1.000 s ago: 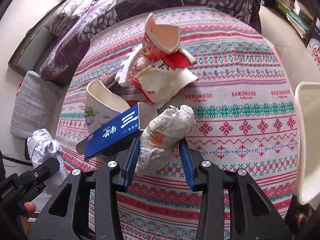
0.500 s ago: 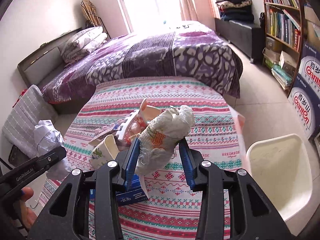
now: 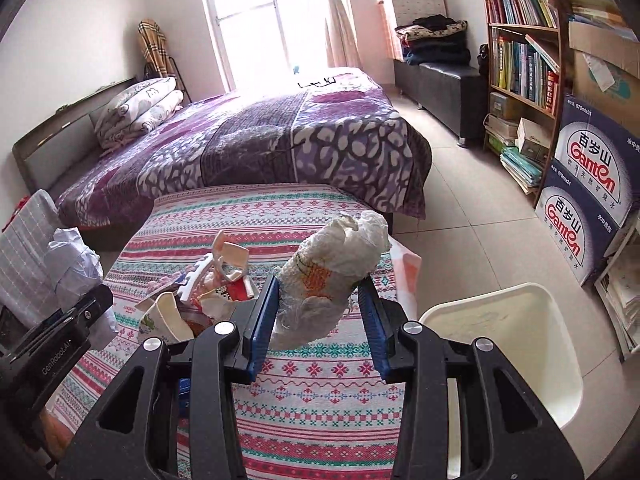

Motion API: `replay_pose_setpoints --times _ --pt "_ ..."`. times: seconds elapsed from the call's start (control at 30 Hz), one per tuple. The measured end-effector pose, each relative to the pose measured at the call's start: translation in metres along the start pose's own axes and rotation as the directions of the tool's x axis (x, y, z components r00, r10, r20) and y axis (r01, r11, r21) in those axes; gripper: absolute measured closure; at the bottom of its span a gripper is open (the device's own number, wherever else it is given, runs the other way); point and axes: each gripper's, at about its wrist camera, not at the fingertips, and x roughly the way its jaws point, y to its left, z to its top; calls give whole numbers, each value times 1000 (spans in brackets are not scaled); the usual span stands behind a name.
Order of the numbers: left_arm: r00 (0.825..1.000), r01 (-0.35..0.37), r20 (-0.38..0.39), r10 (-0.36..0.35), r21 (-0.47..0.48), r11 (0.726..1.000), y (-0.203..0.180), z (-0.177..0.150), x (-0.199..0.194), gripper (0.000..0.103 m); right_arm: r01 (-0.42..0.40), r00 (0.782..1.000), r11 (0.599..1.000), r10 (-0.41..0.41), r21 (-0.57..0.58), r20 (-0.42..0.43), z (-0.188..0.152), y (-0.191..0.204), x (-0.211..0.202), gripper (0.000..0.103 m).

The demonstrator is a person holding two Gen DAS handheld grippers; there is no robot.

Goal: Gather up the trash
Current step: 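Carry the white bag over the white bin and open the right gripper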

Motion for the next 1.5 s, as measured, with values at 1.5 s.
replay_pose_setpoints --times 1.5 --pt "928 325 -248 -279 165 931 -179 -41 28 62 271 961 859 -266 435 -73 4 -187 -39 24"
